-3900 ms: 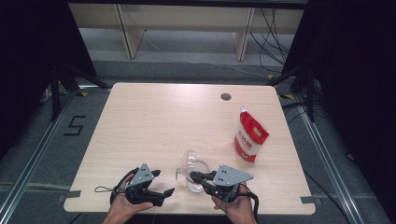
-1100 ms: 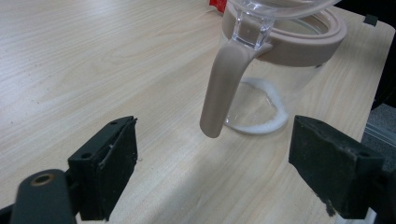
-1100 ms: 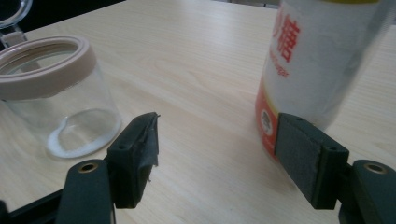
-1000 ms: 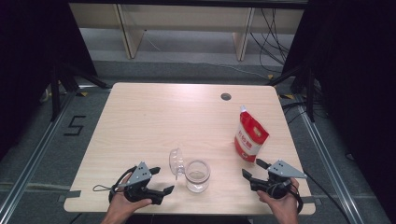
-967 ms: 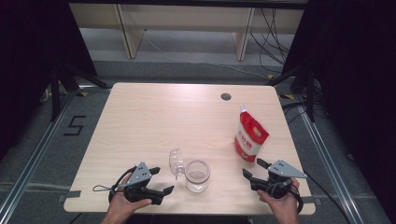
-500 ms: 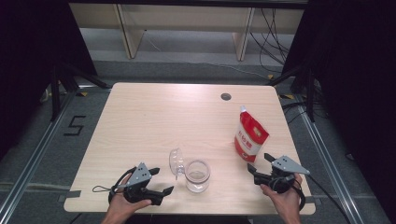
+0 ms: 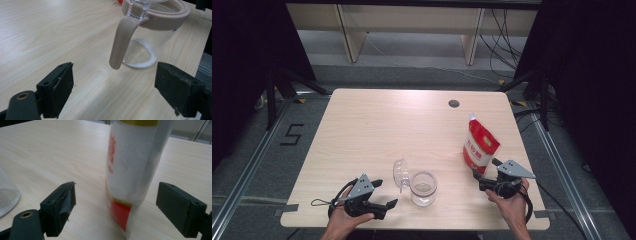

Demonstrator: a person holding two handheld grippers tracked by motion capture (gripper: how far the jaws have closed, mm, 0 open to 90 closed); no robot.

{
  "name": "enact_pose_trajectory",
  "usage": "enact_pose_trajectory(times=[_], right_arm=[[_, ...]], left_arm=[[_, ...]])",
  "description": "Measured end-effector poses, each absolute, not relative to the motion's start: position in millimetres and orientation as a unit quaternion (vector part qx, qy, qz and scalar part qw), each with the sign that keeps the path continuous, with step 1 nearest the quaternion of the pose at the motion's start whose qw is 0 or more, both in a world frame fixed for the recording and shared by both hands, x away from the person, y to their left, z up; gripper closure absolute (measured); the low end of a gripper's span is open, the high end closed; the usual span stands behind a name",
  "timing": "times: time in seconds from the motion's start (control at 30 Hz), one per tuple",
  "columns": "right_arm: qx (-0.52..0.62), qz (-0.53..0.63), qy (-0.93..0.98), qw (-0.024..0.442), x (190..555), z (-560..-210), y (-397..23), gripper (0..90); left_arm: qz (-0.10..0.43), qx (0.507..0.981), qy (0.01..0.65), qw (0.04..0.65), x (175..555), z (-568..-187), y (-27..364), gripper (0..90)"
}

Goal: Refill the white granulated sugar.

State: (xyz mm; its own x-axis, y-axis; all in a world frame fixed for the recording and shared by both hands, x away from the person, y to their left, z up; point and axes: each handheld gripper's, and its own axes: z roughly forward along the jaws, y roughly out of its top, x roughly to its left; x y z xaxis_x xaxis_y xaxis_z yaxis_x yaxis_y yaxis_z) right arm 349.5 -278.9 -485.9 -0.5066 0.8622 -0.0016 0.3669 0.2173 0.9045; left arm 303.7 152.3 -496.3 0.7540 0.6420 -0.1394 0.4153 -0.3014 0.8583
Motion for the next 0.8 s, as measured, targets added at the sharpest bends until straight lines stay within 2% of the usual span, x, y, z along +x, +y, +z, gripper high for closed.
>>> enact_pose_trajectory(times=[0.2,0.43,0.5,0.63,0.7,0.73,0.8], right_arm=[[0.437,0.481,0.715,0.259,360,-490,-277,16.7],[0.418,0.483,0.718,0.278,373,-494,-278,16.2],[0.437,0.492,0.706,0.261,373,-494,-276,16.1],[0.417,0.498,0.703,0.291,380,-496,-279,16.1],[0.412,0.503,0.704,0.285,382,-497,-278,16.1],[0.435,0.499,0.702,0.261,379,-498,-274,15.9],[0.422,0.501,0.704,0.275,381,-499,-275,15.9]], left_arm=[[0.115,0.801,0.331,0.485,304,-497,153,15.2],[0.116,0.802,0.329,0.485,304,-497,152,15.2],[0.115,0.801,0.331,0.485,304,-497,153,15.1],[0.117,0.801,0.331,0.485,304,-497,152,15.1],[0.121,0.799,0.334,0.486,304,-498,152,15.2],[0.121,0.799,0.333,0.485,304,-498,152,15.2],[0.121,0.799,0.333,0.485,304,-498,152,15.2]])
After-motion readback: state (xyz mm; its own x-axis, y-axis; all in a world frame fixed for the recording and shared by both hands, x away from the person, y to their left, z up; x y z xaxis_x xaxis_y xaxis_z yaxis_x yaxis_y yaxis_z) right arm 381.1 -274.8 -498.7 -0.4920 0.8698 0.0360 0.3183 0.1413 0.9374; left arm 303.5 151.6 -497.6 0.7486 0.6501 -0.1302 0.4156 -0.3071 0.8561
